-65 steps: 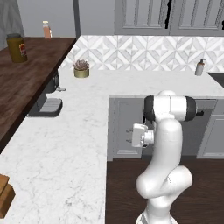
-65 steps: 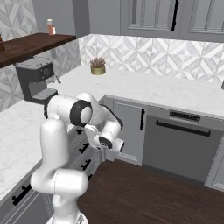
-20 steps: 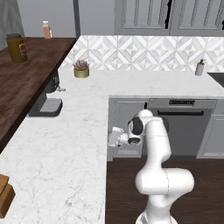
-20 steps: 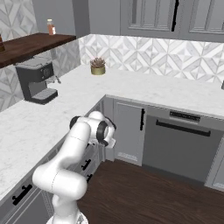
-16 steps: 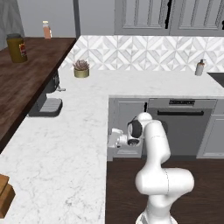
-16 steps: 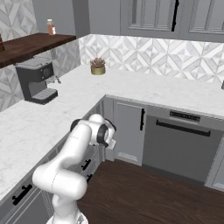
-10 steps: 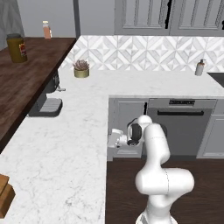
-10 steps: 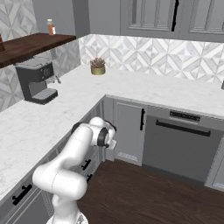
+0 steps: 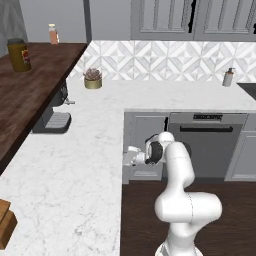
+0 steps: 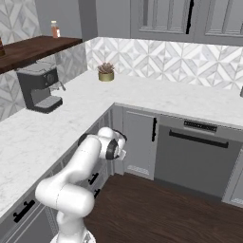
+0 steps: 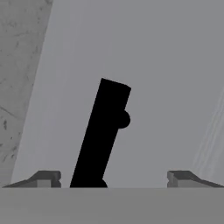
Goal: Take a straw from the drawer in front and place it inside the glass cup on the dining counter.
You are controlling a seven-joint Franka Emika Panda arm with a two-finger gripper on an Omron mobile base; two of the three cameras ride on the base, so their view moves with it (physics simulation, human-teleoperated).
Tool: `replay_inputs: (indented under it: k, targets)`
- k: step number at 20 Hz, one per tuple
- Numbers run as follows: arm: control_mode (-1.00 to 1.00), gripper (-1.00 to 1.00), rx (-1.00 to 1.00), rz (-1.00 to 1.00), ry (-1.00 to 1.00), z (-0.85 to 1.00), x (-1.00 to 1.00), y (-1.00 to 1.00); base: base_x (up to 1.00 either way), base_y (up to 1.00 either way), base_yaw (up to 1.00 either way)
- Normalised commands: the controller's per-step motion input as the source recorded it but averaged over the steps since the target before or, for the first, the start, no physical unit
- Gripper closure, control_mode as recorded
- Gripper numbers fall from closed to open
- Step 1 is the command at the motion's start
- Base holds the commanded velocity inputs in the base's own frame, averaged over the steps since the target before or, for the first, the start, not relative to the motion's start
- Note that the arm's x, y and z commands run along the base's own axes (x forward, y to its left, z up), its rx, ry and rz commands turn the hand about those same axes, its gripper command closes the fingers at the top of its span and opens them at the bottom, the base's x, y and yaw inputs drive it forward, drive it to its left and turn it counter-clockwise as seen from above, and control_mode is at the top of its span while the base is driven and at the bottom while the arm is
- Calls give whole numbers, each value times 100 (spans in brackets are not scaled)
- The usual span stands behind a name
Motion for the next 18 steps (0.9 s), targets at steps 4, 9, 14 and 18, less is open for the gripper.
replay_inputs:
  k: [4, 9, 14, 18]
  targets:
    - [-100, -100, 0, 0, -3, 42, 0, 15, 0, 0, 0]
    - [-100, -100, 0, -1, 0, 24, 0, 23, 0, 0, 0]
    - [-100, 100, -2, 0, 1, 0, 1, 56, 0, 0, 0]
    - [-100, 100, -3, 0, 2, 0, 3, 56, 0, 0, 0]
